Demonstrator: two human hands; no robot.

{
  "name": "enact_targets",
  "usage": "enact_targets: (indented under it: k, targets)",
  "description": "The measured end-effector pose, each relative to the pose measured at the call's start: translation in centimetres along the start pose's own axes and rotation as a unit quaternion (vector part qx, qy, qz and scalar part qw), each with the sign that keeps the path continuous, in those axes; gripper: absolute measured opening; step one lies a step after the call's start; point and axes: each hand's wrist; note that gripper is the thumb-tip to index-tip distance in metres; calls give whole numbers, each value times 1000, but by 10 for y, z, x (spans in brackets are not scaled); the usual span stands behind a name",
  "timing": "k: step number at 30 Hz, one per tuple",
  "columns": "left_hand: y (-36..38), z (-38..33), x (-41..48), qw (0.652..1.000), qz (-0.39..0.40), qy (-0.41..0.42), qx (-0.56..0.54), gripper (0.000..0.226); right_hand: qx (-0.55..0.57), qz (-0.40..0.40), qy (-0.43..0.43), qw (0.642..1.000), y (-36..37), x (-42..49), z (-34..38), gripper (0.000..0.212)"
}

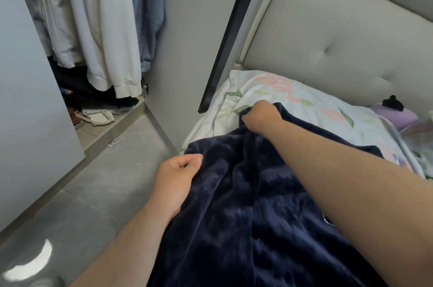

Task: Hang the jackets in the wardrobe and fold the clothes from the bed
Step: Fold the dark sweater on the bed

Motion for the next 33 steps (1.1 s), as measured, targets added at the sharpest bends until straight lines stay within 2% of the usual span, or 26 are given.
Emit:
enact_targets:
  k: [1, 2, 4, 5, 6, 7, 10, 11, 13, 15, 17, 19, 20, 22, 24, 26, 27, 28, 31, 33]
  targets:
    - [0, 2, 2, 1000, -25, -3, -14, 19, 148, 27, 59, 987, -5, 4, -4, 18]
    - [-1, 3, 4, 998, -47, -15, -36, 19, 335, 62, 113, 933, -9, 6, -7, 24]
    - [-3, 3, 8, 993, -66, -42, -87, 14, 636, 77, 186, 745, -17, 8, -15, 28]
    - [-5, 4, 10, 992, -60, -49, -96, 15, 718, 59, 197, 665, -17, 9, -20, 32]
    - [-6, 5, 11, 994, -49, -49, -85, 17, 753, 46, 192, 628, -17, 10, -24, 34]
    - [-7, 5, 12, 996, -35, -44, -62, 21, 735, 48, 182, 651, -17, 9, -27, 35]
    - [-8, 8, 13, 1000, 8, -20, -22, 38, 563, 88, 155, 807, -2, -2, -20, 55]
    - [-9, 10, 13, 1000, 18, -9, -7, 44, 501, 76, 144, 850, 4, -2, -16, 61]
    - [-10, 11, 14, 998, 37, 11, 41, 53, 378, 23, 96, 921, 16, -1, -7, 49]
    - [-10, 11, 15, 995, 43, 30, 86, 59, 262, 0, 92, 961, 25, 2, -11, 37]
    - [-10, 12, 14, 987, 31, 62, 143, 62, 164, -20, 136, 977, 33, 0, -22, 44]
    - [-7, 14, 13, 976, 22, 100, 190, 64, 250, -60, 163, 952, 44, -14, -25, 44]
    - [-5, 15, 13, 974, 20, 110, 197, 65, 305, -85, 158, 935, 49, -23, -21, 43]
    - [-4, 13, 13, 974, 12, 114, 196, 63, 345, -115, 135, 921, 58, -49, -9, 49]
    - [-6, 9, 11, 974, -19, 96, 204, 56, 362, -173, 118, 908, 63, -88, 0, 54]
    - [-9, 3, 9, 969, -31, 73, 233, 33, 378, -223, 79, 895, 70, -140, 6, 42]
    - [-11, -3, 8, 965, -21, 59, 256, 17, 378, -223, 51, 897, 73, -170, 9, 33]
    - [-14, -9, 6, 961, -3, 39, 273, 14, 367, -209, 22, 906, 78, -200, 12, 28]
    - [-31, -21, 5, 950, 55, -22, 307, 30, 313, -115, -74, 940, 85, -280, 20, 25]
    - [-42, -24, 2, 948, 97, -48, 300, 27, 289, -30, -108, 951, 87, -317, 29, 10]
Point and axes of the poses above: each hand's wrist, its own x-axis towards the middle knuckle, its own y-axis out of the palm, z = x × y, and after that the axes turned 9 degrees about -x, right-handed
